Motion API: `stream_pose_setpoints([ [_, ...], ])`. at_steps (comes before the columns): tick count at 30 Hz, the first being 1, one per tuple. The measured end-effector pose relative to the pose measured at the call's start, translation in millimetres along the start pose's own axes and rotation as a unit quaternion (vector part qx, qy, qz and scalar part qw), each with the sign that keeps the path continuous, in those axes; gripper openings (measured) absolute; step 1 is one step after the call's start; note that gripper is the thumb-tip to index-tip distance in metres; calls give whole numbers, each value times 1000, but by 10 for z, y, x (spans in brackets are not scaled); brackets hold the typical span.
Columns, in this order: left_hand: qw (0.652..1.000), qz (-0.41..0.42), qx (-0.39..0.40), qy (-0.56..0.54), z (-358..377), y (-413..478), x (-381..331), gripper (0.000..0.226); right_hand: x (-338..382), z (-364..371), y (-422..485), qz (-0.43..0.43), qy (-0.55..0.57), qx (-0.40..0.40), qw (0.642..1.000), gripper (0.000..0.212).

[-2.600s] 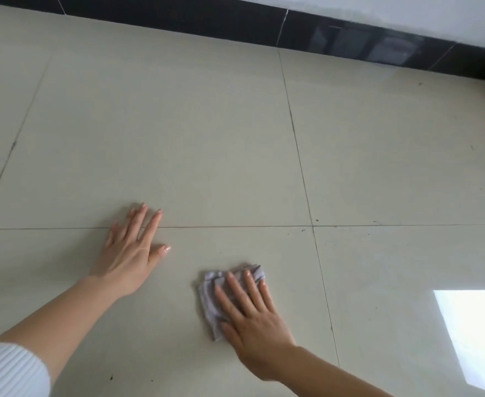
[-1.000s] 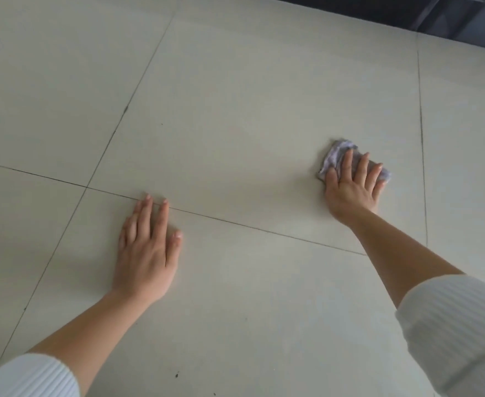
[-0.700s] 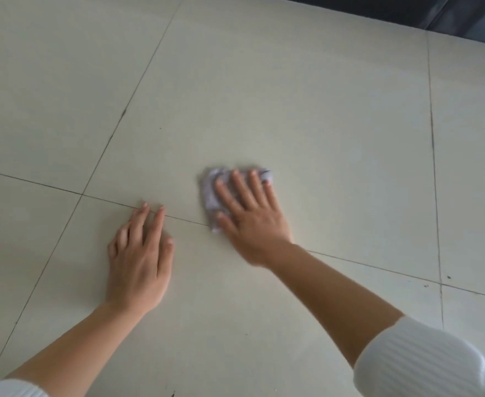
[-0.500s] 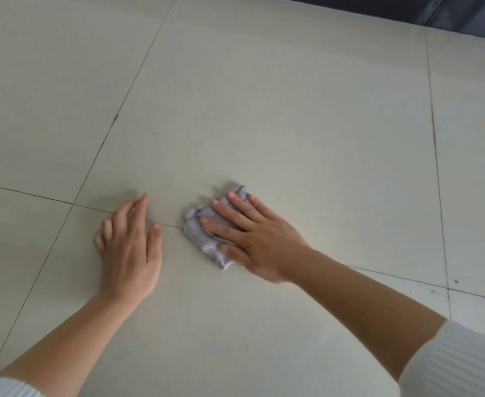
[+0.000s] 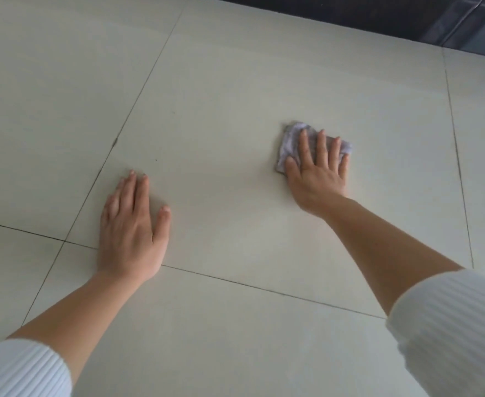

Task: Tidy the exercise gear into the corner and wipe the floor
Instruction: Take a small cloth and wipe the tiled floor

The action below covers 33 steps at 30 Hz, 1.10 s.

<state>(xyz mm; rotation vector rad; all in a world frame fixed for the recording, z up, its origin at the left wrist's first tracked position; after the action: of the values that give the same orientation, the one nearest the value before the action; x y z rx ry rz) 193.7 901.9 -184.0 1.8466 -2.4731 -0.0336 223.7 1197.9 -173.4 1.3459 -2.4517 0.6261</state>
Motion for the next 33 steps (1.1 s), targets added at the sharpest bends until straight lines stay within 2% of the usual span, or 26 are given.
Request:
stream_pose_setpoints([
  [3, 1000, -6, 4, -11, -9, 8, 5, 68, 439, 257, -240, -126, -36, 56, 990, 60],
  [6, 1000, -12, 10, -16, -9, 23, 19, 67, 679, 433, -564, -247, -66, 109, 960, 60],
  [9, 1000, -17, 16, -20, -36, 34, 4, 65, 526, 442, -791, -351, -73, 167, 919, 54],
  [11, 999, -22, 28, -20, -61, 26, -12, 64, 256, 347, -764, -381, -102, 167, 904, 53],
  [13, 999, -22, 40, -16, -73, 22, -24, 65, -32, 197, -604, -321, -128, 122, 930, 56],
  [17, 998, -29, 51, -11, -106, 29, -40, 66, -492, -221, -26, -107, -115, 47, 986, 70],
  [21, 998, -33, 48, -6, -98, 49, -43, 64, -365, -386, 551, 53, -35, -13, 998, 64],
  [24, 998, -35, 46, -1, -84, 44, -41, 64, -12, -292, 898, 127, 13, -38, 991, 63],
  [27, 998, -34, 50, 3, -79, 50, -32, 64, 388, -137, 1078, 98, 13, -17, 995, 62],
  [30, 998, -37, 49, 6, -80, 45, -17, 63, 835, 134, 1003, -18, 0, 27, 999, 61],
  [33, 998, -39, 53, 7, -83, 47, -14, 64, 1124, 359, 686, -152, -42, 69, 985, 59],
])
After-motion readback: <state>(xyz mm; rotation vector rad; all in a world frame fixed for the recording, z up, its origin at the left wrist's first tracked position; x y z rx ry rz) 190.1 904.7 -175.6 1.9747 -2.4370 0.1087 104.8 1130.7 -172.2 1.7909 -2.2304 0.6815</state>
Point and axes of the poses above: each hand's wrist, its own y-axis towards the middle knuckle, its own z-axis out of the palm, x = y × z, the point moved 1 cm from there along y, towards the middle knuckle, and after that the axes turned 14 degrees about y, right-handed, at the moved point
